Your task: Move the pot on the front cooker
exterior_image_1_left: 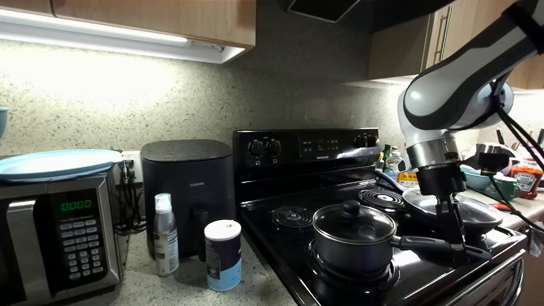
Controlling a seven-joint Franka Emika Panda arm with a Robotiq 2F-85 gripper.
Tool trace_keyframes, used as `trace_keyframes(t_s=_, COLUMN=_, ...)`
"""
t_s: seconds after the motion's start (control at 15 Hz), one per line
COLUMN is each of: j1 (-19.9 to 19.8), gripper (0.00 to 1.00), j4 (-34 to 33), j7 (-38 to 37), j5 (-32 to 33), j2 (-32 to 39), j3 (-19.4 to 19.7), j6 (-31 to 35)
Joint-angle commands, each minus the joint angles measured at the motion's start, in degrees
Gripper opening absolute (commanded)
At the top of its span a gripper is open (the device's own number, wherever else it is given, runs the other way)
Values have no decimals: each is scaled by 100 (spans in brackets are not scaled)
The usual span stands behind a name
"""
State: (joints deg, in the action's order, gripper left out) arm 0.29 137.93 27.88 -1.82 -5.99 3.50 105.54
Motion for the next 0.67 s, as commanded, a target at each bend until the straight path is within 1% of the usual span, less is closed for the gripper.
trace_keyframes(t_s=0.0, j1=-1, gripper=7, j4=-31, j7=47, j5=-2, j2=112, j3=-51, j6=-24)
trace_keyframes(t_s=0.6, j1=-52, gripper=7, j4=-217, j7=12, j5=-12, j2=718, j3=-88, j6=-159)
